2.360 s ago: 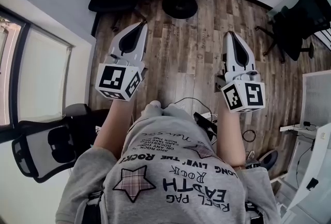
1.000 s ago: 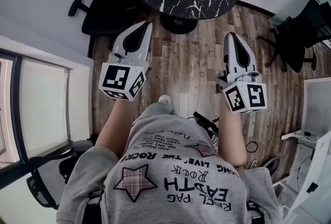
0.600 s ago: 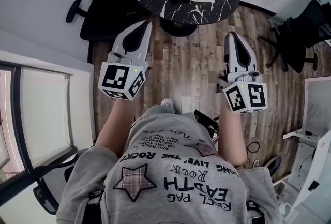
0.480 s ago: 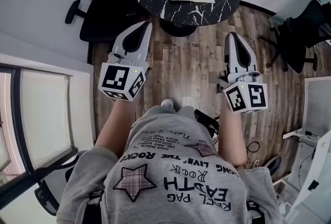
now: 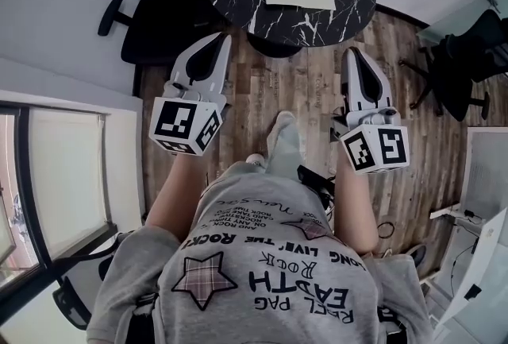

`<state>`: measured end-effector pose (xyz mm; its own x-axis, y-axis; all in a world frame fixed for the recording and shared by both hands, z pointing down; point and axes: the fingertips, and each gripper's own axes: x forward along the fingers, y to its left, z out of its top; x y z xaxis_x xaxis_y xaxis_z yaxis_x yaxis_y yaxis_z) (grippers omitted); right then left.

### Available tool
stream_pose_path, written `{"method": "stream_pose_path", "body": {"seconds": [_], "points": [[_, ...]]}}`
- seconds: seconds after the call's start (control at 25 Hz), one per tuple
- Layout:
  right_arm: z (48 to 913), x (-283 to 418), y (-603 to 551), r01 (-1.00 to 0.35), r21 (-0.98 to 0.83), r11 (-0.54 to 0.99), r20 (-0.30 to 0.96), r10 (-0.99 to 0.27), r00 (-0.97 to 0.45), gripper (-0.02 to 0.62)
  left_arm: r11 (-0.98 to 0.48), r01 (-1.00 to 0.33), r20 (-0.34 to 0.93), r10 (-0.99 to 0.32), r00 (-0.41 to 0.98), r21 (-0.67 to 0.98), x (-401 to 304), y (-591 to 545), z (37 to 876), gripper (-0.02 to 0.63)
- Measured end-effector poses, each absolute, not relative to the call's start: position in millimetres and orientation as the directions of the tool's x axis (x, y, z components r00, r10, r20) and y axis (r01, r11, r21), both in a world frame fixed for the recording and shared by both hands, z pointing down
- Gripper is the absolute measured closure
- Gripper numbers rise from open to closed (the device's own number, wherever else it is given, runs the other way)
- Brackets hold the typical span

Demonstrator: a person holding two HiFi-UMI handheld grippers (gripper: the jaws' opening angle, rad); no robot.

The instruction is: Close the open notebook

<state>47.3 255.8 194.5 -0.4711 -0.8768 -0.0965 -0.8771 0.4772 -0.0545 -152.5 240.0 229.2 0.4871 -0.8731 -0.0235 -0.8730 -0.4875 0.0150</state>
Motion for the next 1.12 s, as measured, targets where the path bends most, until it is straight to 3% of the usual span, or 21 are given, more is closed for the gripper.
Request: {"method": "stream_pose_path", "body": {"seconds": [1.12], "points": [[193.9,89.2,9.1,-0.78,-0.043,0.624,-0.063,-0.781,-0.622,0.583,-0.383,-0.923,-0.02,-0.924,0.382,0.027,-96.1,27.2,227.7,0.598]]}}
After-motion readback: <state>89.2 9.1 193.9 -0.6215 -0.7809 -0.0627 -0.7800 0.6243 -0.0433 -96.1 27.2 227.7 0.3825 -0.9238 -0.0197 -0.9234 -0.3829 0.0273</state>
